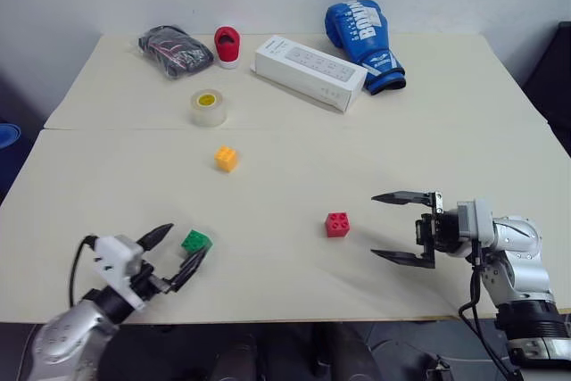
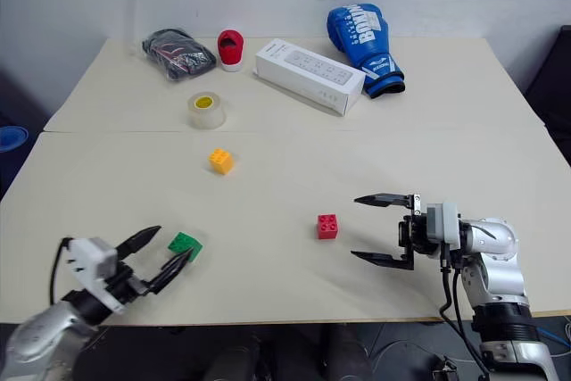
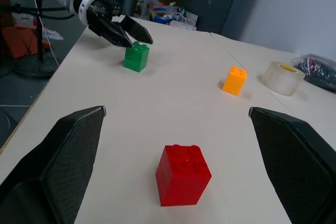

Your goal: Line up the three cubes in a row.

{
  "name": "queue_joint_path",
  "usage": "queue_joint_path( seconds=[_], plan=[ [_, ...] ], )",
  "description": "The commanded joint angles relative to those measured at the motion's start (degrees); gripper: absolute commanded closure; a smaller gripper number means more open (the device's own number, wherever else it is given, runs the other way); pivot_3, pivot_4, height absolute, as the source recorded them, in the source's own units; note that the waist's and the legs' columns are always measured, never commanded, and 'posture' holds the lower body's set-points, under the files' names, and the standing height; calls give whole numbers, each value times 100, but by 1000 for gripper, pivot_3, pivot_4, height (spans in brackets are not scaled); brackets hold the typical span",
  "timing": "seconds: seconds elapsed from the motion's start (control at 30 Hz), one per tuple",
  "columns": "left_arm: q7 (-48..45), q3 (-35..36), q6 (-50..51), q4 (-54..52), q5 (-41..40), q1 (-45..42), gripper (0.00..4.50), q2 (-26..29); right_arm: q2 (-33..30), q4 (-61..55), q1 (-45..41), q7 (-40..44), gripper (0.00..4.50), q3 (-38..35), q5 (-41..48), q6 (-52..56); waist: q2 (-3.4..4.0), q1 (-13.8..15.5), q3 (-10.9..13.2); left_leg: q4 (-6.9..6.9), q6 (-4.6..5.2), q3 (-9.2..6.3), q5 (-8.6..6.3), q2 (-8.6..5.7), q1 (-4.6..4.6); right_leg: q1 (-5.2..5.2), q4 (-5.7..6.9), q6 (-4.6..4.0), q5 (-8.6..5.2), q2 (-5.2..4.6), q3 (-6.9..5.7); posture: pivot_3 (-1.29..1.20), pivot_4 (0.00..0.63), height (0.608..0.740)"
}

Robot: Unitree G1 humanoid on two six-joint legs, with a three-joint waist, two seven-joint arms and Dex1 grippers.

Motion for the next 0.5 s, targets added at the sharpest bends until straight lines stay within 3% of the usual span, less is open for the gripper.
queue_joint_path(
  seconds=[0.03, 0.13, 0.33, 0.4, 0.5],
  plan=[
    [320, -224, -59, 59, 177, -94, 0, -136, 44, -104, -107, 110, 18, -18, 35, 28, 0, 48, 0, 0, 0, 0, 0, 0, 0, 0, 1, 0, 0, 0, 0, 0, 150, 740],
    [319, -433, -42, 99, 245, -43, 580, -116, 56, -89, -151, 131, 0, 2, 5, 30, 0, 60, 0, 0, 1, 0, 0, 1, 0, -1, 0, 0, 0, 0, 0, 0, 150, 740],
    [352, -462, -82, 127, 285, -4, 2390, 9, 69, -134, -176, 94, 0, 5, -24, 55, 0, 60, 0, 0, 1, -1, 0, 2, 0, -1, -1, -1, 0, -1, -1, 0, 150, 740],
    [-75, -407, 20, 168, -39, -247, 3004, 294, 43, -195, -148, 28, 0, -30, -36, 73, 0, 59, 0, 0, 2, -1, 0, 2, 0, -1, -1, -1, 0, -2, 0, 0, 150, 740],
    [-982, -410, 646, 128, -886, -792, 2993, 965, -57, -265, -110, -64, 0, -123, -56, 119, 1, 85, 0, 2, 0, -7, 3, 3, -2, -2, 4, -2, -1, -2, -7, 0, 150, 740]
  ],
)
